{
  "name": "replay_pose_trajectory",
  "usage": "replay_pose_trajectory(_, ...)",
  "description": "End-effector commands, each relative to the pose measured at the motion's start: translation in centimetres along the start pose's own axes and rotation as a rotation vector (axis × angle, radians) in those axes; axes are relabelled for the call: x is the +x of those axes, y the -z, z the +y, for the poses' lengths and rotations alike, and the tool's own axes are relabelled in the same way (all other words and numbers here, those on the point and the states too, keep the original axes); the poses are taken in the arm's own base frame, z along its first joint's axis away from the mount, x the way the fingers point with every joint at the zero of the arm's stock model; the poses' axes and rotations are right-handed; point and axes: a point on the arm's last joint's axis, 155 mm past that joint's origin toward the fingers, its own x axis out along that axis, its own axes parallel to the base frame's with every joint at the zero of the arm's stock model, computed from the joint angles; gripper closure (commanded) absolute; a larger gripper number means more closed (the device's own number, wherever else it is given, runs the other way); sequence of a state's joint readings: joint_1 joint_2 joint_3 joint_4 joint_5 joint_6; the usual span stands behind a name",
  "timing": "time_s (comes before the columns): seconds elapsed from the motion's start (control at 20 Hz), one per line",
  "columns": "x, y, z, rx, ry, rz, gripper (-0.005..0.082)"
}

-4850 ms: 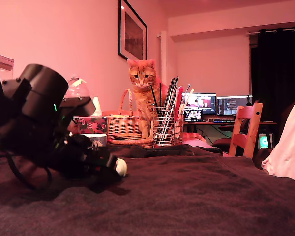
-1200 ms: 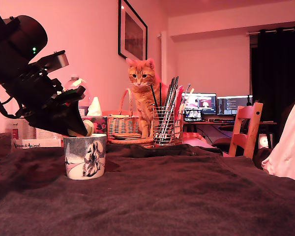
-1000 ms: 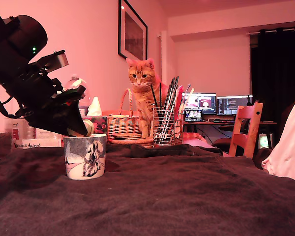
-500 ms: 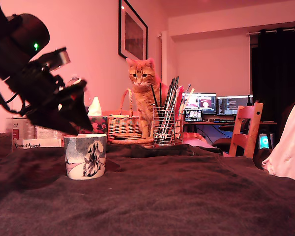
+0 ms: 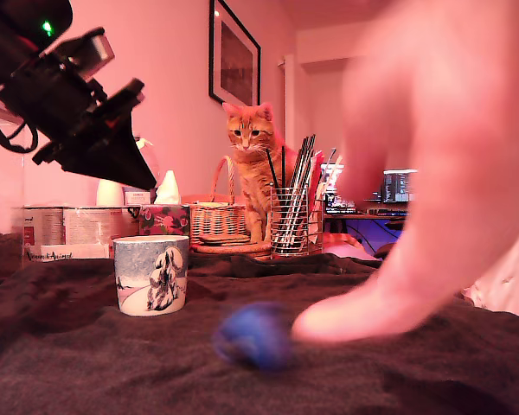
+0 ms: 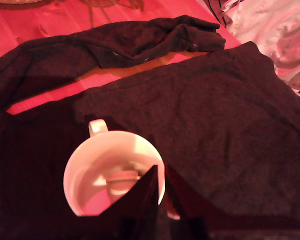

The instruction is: Pick up the coffee capsules on the table and drop them inside the coffee cup

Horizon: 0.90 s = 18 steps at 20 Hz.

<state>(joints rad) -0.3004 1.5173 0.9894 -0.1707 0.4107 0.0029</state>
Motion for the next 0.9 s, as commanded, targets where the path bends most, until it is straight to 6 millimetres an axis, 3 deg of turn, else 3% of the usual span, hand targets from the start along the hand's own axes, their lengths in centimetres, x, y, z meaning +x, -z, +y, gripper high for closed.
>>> replay_pose_trajectory(0.0, -0.2, 0.0, -0.2, -0.003, 0.006, 0.004, 0.075)
replay_pose_trajectory(0.5, -1.3, 0.6, -0.8, -0.011, 0.007, 0.034, 0.075)
replay_pose_trajectory(0.85, -3.2, -1.7, -2.1, 0.045, 0.034, -0.073, 0.075)
